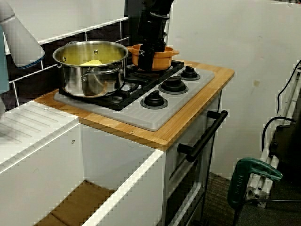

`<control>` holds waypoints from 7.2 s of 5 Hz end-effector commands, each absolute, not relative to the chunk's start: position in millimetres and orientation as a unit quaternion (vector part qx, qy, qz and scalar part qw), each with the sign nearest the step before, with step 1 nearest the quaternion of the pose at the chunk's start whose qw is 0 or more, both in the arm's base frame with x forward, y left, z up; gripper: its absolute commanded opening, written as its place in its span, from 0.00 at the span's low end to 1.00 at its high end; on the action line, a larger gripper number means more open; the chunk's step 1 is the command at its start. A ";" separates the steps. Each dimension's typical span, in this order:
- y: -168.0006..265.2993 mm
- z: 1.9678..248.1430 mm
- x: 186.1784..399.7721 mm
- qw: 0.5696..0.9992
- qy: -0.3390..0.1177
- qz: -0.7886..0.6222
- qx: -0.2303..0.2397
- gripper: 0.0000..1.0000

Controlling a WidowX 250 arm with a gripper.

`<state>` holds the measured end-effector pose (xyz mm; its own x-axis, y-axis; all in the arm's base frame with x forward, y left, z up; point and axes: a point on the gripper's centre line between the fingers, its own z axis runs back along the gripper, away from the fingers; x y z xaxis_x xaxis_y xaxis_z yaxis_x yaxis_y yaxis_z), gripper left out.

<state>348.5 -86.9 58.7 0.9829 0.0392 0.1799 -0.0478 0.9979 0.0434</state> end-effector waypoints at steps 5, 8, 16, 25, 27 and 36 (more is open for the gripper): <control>-118.1 157.0 365.4 0.995 -0.060 -0.041 -0.063 0.00; -111.8 182.0 354.7 0.991 -0.100 -0.075 -0.047 0.00; -103.0 143.4 413.9 0.994 -0.109 -0.014 -0.014 0.00; -101.2 90.3 412.5 0.997 -0.078 -0.019 0.010 0.00; -93.9 95.9 408.3 0.997 -0.075 -0.018 0.010 1.00; -58.4 178.7 381.5 0.991 -0.109 0.034 -0.070 1.00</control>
